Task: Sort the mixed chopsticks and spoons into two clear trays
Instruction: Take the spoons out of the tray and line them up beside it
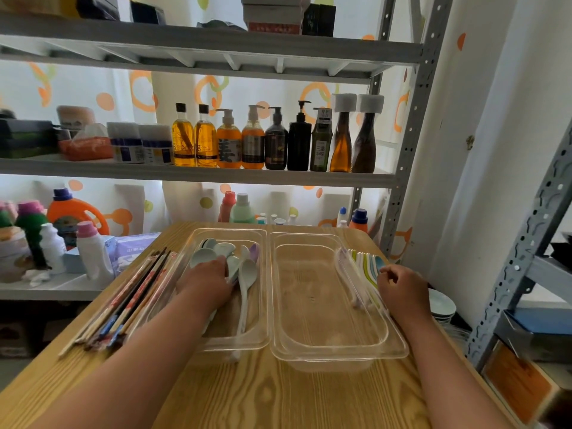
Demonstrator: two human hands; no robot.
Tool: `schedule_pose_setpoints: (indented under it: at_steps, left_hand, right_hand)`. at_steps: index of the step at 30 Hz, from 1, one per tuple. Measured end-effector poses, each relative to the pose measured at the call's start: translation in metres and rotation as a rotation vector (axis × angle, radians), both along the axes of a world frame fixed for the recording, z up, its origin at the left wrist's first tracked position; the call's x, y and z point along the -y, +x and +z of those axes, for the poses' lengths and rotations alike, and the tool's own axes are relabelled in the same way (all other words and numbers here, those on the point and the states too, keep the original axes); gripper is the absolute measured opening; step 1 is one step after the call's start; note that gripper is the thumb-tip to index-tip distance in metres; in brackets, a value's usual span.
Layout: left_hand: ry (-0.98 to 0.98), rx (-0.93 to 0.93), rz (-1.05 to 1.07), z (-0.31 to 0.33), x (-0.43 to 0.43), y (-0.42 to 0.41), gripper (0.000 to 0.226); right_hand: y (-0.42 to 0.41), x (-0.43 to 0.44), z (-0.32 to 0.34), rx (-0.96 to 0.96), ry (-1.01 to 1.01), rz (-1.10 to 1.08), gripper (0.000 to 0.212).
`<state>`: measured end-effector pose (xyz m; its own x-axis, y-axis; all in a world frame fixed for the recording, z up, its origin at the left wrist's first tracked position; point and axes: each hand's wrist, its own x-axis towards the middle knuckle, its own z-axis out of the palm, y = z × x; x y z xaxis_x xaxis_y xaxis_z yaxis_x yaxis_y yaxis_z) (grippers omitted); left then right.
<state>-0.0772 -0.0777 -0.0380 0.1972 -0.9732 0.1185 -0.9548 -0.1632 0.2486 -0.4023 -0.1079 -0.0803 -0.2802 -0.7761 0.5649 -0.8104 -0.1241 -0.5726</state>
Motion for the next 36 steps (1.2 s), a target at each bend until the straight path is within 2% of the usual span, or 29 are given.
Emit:
schedule_pose_setpoints:
  at_steps: [3,7,11,15,18,22,26,27,30,32,36]
  left_hand:
    - [-0.040,0.012,0.005,0.002,0.000,0.002,0.025]
    - [-0.012,0.137,-0.004,0.001,0.002,0.003,0.025]
    - [0.032,0.222,-0.030,-0.002,-0.001,-0.001,0.039]
    - [-0.019,0.405,-0.058,0.000,-0.005,-0.011,0.026]
    - [-0.020,0.428,-0.070,0.001,-0.006,-0.015,0.021]
    - [-0.086,0.288,-0.041,0.004,-0.007,-0.010,0.030]
    - [-0.128,-0.083,0.016,0.012,-0.007,0.001,0.064]
    - [-0.131,-0.164,0.026,0.014,-0.008,0.003,0.062]
    - [-0.213,-0.326,0.093,0.022,-0.010,0.010,0.038]
    - [-0.268,-0.405,0.112,0.030,-0.015,0.009,0.033]
    - [-0.437,-0.401,0.102,0.048,-0.025,-0.003,0.034]
  right_hand:
    - [0.001,-0.002,0.001,-0.001,0.004,0.019,0.021]
    - [0.003,-0.005,0.003,0.006,-0.006,0.035,0.020]
    - [0.005,-0.005,0.003,-0.001,-0.011,0.038,0.019]
    - [0.005,-0.008,0.004,0.012,-0.010,0.039,0.019]
    - [0.006,-0.010,0.005,0.015,-0.002,0.045,0.019]
    - [0.010,-0.015,0.006,0.026,0.000,0.071,0.019]
    - [0.016,-0.023,0.010,0.037,-0.004,0.107,0.018]
    - [0.017,-0.025,0.012,0.036,-0.006,0.111,0.019]
    - [0.018,-0.031,0.019,0.044,-0.007,0.098,0.022]
    - [0.020,-0.037,0.029,0.060,-0.032,0.085,0.022]
    - [0.033,-0.048,0.047,0.046,-0.054,0.111,0.021]
